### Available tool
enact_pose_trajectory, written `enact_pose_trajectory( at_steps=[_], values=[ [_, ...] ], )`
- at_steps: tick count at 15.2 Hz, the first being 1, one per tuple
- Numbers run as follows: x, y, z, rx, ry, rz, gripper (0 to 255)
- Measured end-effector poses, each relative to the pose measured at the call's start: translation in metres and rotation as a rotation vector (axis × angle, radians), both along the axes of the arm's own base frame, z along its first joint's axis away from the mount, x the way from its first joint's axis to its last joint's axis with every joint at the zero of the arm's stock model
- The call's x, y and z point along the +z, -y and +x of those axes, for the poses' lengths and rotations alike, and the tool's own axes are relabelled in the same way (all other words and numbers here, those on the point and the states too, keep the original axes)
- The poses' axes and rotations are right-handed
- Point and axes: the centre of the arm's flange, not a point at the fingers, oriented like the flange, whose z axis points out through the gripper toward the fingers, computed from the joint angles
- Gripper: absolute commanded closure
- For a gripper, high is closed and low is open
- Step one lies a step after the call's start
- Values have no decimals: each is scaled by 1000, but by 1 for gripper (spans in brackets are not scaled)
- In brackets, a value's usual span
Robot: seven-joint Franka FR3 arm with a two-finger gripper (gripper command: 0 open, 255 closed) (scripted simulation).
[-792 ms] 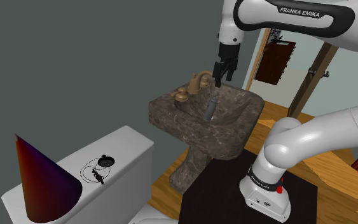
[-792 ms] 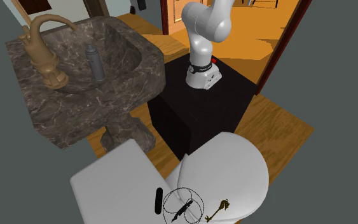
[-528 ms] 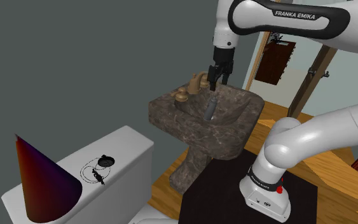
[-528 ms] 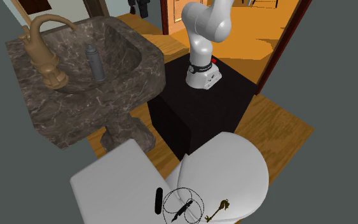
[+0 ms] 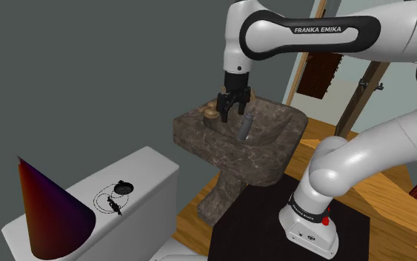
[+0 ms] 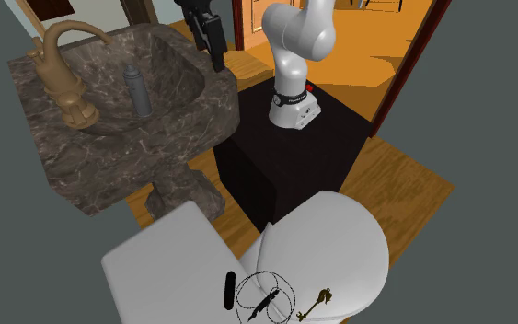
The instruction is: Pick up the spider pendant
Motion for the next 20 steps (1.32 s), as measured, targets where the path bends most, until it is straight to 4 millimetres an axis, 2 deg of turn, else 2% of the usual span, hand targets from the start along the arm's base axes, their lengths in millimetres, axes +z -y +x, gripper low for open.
enact_pose_trajectory(
  at_steps=[3, 16, 20],
  values=[
    [-19, -30, 9, -18, -8, 14, 0],
    [-91, -169, 75, -96, -41, 79, 0],
    [-112, -205, 97, -121, -51, 99, 0]
  ],
)
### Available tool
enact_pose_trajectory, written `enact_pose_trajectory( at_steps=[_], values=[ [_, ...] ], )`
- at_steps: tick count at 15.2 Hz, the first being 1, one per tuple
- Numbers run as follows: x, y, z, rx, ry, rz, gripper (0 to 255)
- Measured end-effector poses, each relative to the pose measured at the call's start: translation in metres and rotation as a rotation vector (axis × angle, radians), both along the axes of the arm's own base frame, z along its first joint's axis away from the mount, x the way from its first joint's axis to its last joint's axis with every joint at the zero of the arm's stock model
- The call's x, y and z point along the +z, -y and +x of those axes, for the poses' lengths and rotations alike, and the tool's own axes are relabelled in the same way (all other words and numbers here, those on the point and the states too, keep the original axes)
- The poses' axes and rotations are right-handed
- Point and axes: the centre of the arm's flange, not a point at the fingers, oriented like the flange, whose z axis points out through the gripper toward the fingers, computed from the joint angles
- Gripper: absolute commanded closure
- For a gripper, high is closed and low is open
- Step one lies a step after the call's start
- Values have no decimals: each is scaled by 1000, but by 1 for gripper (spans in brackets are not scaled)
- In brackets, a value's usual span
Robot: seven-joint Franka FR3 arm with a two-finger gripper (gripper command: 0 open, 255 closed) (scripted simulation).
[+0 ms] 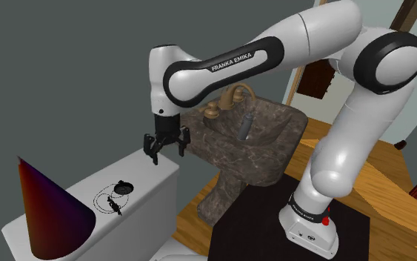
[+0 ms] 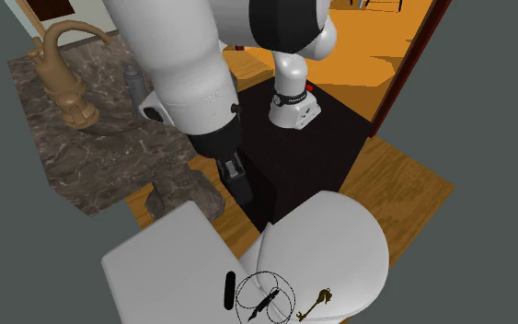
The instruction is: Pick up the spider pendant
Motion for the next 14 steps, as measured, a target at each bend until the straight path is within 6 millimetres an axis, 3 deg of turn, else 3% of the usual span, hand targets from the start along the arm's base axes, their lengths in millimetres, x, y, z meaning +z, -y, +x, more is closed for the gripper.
enact_pose_trajectory(
  at_steps=[11, 14],
  values=[
    [-53, -115, 63, -67, -28, 56, 0],
    [-66, -137, 78, -83, -35, 68, 0]
  ],
)
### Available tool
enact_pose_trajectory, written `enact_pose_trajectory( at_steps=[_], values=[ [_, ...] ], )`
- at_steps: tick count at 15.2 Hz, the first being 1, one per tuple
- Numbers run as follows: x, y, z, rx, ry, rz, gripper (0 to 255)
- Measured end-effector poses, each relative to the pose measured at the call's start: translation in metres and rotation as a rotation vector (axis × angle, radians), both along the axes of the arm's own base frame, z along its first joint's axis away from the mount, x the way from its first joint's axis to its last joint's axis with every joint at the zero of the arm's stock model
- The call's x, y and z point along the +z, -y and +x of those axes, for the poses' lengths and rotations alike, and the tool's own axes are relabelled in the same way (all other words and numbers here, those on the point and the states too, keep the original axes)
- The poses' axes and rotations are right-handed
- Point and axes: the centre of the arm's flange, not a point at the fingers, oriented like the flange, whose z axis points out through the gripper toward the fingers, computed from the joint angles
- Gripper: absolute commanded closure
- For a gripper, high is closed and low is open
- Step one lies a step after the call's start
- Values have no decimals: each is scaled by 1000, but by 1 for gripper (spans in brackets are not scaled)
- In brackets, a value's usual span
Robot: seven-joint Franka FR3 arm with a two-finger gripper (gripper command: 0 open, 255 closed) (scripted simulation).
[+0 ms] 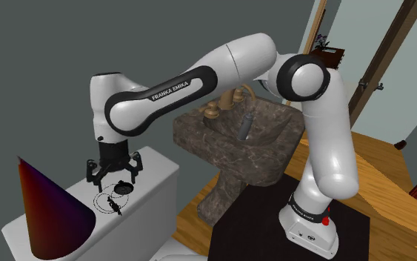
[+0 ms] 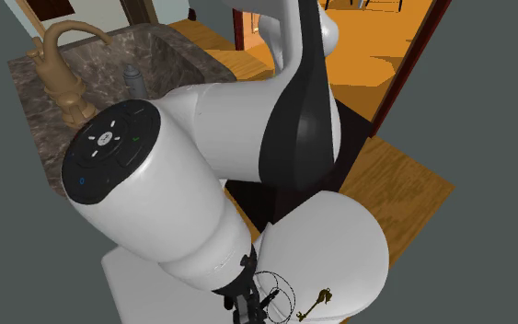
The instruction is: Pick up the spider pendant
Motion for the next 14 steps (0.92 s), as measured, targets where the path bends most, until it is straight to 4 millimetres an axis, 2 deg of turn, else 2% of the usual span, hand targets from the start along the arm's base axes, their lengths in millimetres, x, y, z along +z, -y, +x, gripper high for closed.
enact_pose_trajectory(
  at_steps=[8, 9, 14],
  values=[
    [-37, -6, 3, -4, -1, 2, 0],
    [-39, -6, 3, -4, -1, 2, 255],
    [-41, -6, 3, -4, -1, 3, 255]
  ],
)
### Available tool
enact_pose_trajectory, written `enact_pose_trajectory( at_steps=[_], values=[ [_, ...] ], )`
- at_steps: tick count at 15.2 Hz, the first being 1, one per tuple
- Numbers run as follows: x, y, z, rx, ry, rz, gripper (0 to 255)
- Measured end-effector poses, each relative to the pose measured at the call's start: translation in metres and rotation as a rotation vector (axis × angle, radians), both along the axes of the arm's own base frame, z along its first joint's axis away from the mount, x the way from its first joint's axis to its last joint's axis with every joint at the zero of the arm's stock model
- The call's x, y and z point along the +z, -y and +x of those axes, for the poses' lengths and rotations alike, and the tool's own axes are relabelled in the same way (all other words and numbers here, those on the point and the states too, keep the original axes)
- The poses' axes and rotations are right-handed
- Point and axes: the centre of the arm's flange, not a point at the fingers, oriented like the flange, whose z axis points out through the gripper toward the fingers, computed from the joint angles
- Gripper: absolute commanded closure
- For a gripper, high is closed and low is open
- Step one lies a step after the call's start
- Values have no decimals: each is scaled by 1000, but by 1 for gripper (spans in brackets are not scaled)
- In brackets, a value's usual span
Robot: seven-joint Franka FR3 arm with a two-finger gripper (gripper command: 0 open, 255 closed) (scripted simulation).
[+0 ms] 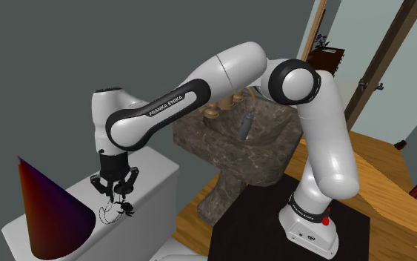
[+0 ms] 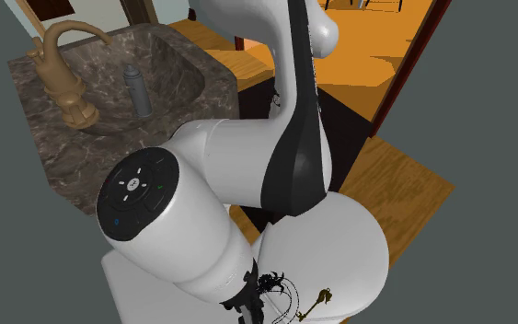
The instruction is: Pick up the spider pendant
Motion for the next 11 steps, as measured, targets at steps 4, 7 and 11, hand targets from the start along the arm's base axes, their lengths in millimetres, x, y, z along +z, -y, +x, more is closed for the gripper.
enact_pose_trajectory(
  at_steps=[4, 7, 11],
  values=[
    [0, 0, 0, 0, 0, 0, 255],
    [6, 1, 1, 0, 0, 0, 255],
    [26, 1, 0, 0, 0, 0, 255]
  ],
)
